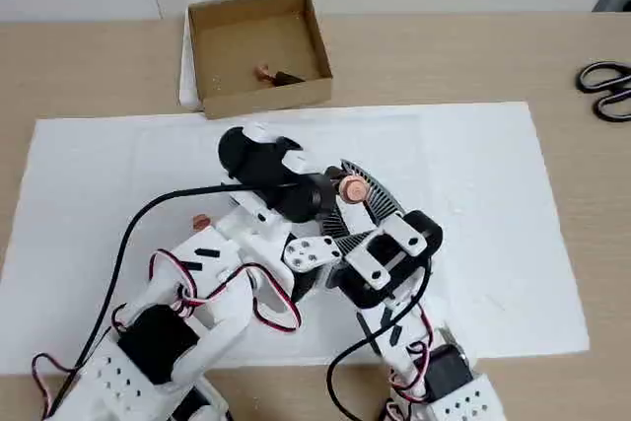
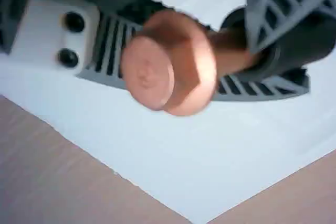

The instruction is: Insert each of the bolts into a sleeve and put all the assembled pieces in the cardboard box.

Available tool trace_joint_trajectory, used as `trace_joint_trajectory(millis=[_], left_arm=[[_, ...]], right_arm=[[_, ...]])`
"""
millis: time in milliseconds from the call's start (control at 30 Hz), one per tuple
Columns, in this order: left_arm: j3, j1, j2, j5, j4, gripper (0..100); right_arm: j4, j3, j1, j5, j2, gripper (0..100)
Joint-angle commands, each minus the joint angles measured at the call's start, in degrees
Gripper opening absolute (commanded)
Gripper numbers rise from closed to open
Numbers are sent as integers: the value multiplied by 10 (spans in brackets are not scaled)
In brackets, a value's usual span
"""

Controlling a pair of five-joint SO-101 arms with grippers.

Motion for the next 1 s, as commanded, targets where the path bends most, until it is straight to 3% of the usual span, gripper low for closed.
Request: trace_joint_trajectory(millis=[0, 300, 567, 733, 967], left_arm=[[2, -35, 10, -8, 19, 276], [0, -64, 10, -76, 19, 276], [-28, -88, 9, -76, 20, 276], [-119, -104, 9, -76, 25, 276], [-233, -89, 9, -72, 105, 276]], right_arm=[[-16, 4, -5, 2, -7, 5], [-16, 4, -5, 2, -7, 5], [-16, 4, -5, 2, -7, 5], [-15, 4, -5, 2, -7, 5], [29, 4, -5, 2, -8, 5]])
